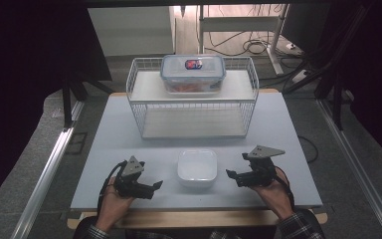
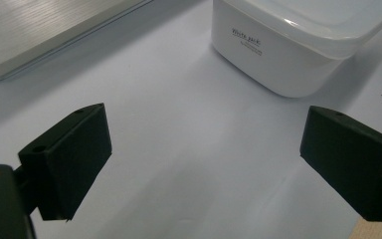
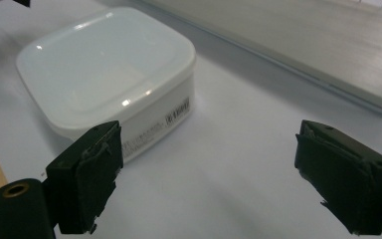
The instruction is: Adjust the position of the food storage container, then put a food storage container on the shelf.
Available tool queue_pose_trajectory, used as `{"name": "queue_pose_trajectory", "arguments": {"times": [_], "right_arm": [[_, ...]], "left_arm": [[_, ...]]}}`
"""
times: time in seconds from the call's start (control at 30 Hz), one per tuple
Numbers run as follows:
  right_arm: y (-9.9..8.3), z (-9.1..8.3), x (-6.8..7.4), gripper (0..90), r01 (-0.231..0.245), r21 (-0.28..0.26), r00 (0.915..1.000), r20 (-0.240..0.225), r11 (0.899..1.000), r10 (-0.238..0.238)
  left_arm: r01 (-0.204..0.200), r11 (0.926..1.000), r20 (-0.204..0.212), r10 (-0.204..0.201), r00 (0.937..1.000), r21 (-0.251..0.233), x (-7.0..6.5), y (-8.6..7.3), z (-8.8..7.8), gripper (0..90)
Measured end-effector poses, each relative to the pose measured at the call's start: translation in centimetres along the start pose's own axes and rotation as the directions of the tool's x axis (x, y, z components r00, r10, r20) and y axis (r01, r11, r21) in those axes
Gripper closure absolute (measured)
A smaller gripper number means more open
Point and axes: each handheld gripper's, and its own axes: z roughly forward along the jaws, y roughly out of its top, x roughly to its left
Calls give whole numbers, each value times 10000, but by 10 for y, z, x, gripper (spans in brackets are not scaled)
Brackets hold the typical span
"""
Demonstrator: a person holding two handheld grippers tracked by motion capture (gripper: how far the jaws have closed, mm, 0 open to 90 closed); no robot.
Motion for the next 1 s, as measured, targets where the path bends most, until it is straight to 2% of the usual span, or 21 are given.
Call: {"name": "queue_pose_trajectory", "arguments": {"times": [0.17,0.3,0.37,0.43,0.5,0.63,0.7,0.8,0.93,1.0], "right_arm": [[-1,0,-2,95,-54,47,9999,135,10000,53],[0,3,0,63,4,273,9998,195,9996,-10],[2,2,4,47,163,351,9999,50,9993,-165],[5,1,9,38,449,432,9988,150,9981,-456],[7,1,12,25,508,516,9986,121,9974,-515],[10,1,13,32,303,708,9995,-12,9970,-303],[12,1,13,75,223,808,9998,-24,9965,-222],[17,0,15,166,30,890,9999,-149,9960,-17],[23,-1,17,276,85,635,9995,-302,9979,-65],[27,0,19,307,37,559,9988,-481,9984,-10]], "left_arm": [[18,10000,-6,-18,10000,-56,-1,0,0,51],[196,9997,119,-194,9997,-117,1,1,-1,51],[287,9994,205,-282,9994,-207,0,2,-2,55],[337,9990,352,-327,9988,-282,-1,4,-4,62],[355,9991,454,-344,9984,-241,-2,6,-4,63],[525,9985,654,-514,9965,-146,-4,11,-4,63],[605,9979,740,-588,9955,-215,-5,15,-5,85],[467,9982,718,-440,9965,-363,-8,24,-7,124],[241,9984,837,-197,9963,-517,-10,37,-6,183],[96,9986,930,-47,9957,-521,-10,43,-3,243]]}}
